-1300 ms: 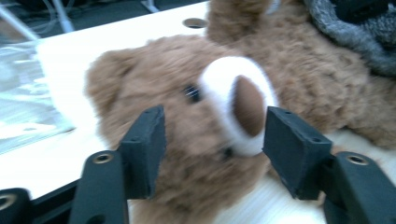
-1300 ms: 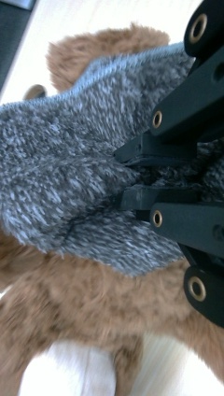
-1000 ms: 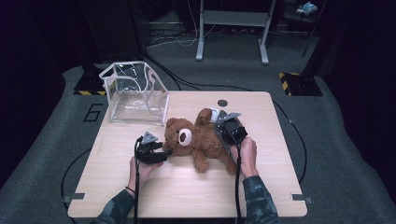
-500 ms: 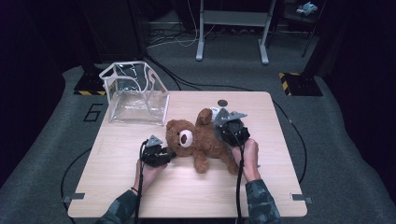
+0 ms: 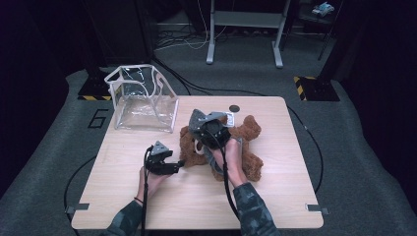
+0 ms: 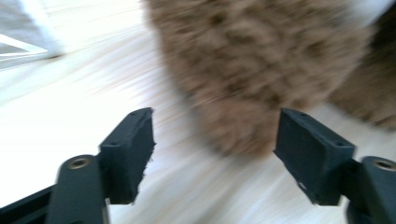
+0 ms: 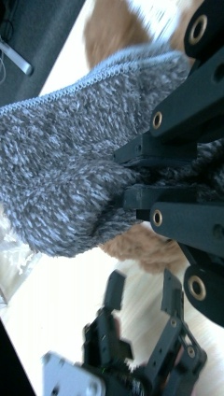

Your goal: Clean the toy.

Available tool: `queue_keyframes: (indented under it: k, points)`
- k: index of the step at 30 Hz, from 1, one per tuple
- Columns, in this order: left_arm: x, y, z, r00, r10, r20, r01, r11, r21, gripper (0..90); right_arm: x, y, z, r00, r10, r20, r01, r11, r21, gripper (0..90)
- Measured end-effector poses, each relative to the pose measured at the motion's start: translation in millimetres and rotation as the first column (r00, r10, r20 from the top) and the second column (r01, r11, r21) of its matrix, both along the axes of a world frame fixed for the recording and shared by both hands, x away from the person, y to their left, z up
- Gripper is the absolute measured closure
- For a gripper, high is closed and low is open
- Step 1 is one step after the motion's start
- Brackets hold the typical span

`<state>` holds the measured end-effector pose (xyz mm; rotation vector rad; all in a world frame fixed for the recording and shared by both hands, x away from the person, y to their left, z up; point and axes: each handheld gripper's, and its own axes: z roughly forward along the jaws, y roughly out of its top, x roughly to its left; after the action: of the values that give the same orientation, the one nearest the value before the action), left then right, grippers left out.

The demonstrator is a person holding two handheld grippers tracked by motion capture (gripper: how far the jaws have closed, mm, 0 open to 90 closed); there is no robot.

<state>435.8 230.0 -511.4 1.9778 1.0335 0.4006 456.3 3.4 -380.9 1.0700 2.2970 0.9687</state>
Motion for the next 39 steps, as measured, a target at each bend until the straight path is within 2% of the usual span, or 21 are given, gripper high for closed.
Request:
queue_keyframes:
  k: [2, 3, 4, 6, 7, 8, 9, 11, 14, 16, 19, 22, 23, 24, 27, 30, 33, 35, 37, 39]
  points:
    - [1.4, 6.8, -2.5, 0.9998, 0.016, -0.011, -0.016, 0.9998, 0.013, 26.1, 4.1, 9.3, -5.9, 0.9994, -0.010, -0.032, 0.010, 0.9999, 0.006, 81.1]
    - [2.5, 9.5, -4.1, 0.9997, 0.022, -0.011, -0.022, 0.9994, 0.026, 26.2, 6.4, 12.5, -8.9, 0.9997, 0.001, -0.025, 0.000, 1.0000, 0.008, 81.1]
    - [3.6, 11.9, -5.4, 0.9996, 0.018, -0.023, -0.017, 0.9994, 0.029, 26.2, 5.5, 15.4, -10.2, 0.9994, 0.000, -0.035, 0.001, 0.9999, 0.017, 81.1]
    - [4.3, 12.9, -8.4, 0.9989, 0.032, -0.034, -0.031, 0.9993, 0.020, 26.2, 1.7, 19.4, -10.5, 0.9995, 0.017, -0.027, -0.016, 0.9997, 0.021, 81.2]
    - [5.4, 13.8, -9.2, 0.9987, 0.026, -0.045, -0.024, 0.9994, 0.026, 26.1, -1.4, 21.1, -10.0, 0.9992, 0.015, -0.036, -0.014, 0.9991, 0.040, 81.2]
    - [5.5, 12.7, -10.4, 0.9985, 0.037, -0.041, -0.036, 0.9993, 0.013, 26.2, -2.6, 20.8, -10.2, 0.9993, 0.029, -0.025, -0.028, 0.9995, 0.016, 81.3]
    - [6.4, 13.7, -10.2, 0.9989, 0.024, -0.041, -0.023, 0.9994, 0.026, 26.1, -4.5, 21.5, -10.6, 0.9993, 0.018, -0.032, -0.018, 0.9998, 0.001, 81.3]
    - [6.2, 11.2, -10.8, 0.9989, 0.029, -0.037, -0.028, 0.9994, 0.020, 26.0, -4.4, 20.4, -16.1, 0.9986, 0.031, -0.043, -0.031, 0.9995, -0.006, 81.3]
    - [6.4, 9.5, -10.9, 0.9988, 0.022, -0.045, -0.021, 0.9996, 0.021, 26.0, -7.5, 16.4, -24.5, 0.9962, 0.039, -0.078, -0.037, 0.9988, 0.032, 81.4]
    - [6.5, 8.1, -11.3, 0.9985, 0.025, -0.048, -0.025, 0.9996, 0.012, 26.5, -11.5, 13.4, -28.2, 0.9952, 0.050, -0.083, -0.046, 0.9977, 0.051, 81.5]
    - [7.0, 7.3, -11.0, 0.9990, 0.018, -0.042, -0.017, 0.9997, 0.018, 26.8, -19.5, 9.7, -30.8, 0.9951, 0.061, -0.078, -0.056, 0.9967, 0.059, 81.5]
    - [7.8, 2.5, -12.0, 0.9990, 0.007, -0.043, -0.007, 1.0000, -0.003, 30.5, -24.4, 5.5, -27.4, 0.9968, 0.059, -0.053, -0.055, 0.9957, 0.074, 81.5]
    - [8.5, 0.8, -11.8, 0.9996, 0.000, -0.028, 0.000, 0.9999, 0.016, 32.0, -26.4, 5.2, -27.3, 0.9966, 0.058, -0.058, -0.053, 0.9954, 0.079, 81.5]
    - [8.3, -2.1, -11.8, 0.9997, -0.005, -0.025, 0.006, 0.9999, 0.014, 34.3, -28.0, 5.2, -29.1, 0.9964, 0.065, -0.055, -0.061, 0.9952, 0.076, 81.5]
    - [10.0, -8.7, -13.7, 0.9996, -0.022, -0.018, 0.022, 0.9997, 0.011, 38.2, -32.5, 7.1, -43.4, 0.9926, 0.088, -0.084, -0.084, 0.9954, 0.045, 81.5]
    - [11.8, -13.3, -14.2, 0.9991, -0.041, -0.010, 0.041, 0.9991, 0.013, 39.9, -34.7, 4.7, -56.5, 0.9888, 0.093, -0.117, -0.089, 0.9952, 0.041, 81.6]
    - [14.8, -18.3, -11.2, 0.9983, -0.057, -0.011, 0.057, 0.9984, 0.003, 41.1, -36.3, 3.4, -63.6, 0.9826, 0.095, -0.160, -0.094, 0.9955, 0.011, 81.4]
    - [17.0, -21.6, -8.6, 0.9974, -0.072, -0.008, 0.072, 0.9973, 0.014, 42.3, -35.8, 0.6, -67.4, 0.9807, 0.091, -0.173, -0.093, 0.9956, -0.006, 81.4]
    - [19.8, -24.7, -7.9, 0.9966, -0.082, 0.000, 0.082, 0.9966, 0.001, 42.8, -35.5, -4.9, -66.2, 0.9826, 0.079, -0.168, -0.079, 0.9968, 0.006, 81.3]
    - [20.9, -28.5, -7.5, 0.9955, -0.093, 0.017, 0.093, 0.9956, 0.013, 43.2, -37.4, -9.8, -57.2, 0.9883, 0.056, -0.142, -0.051, 0.9980, 0.038, 81.3]
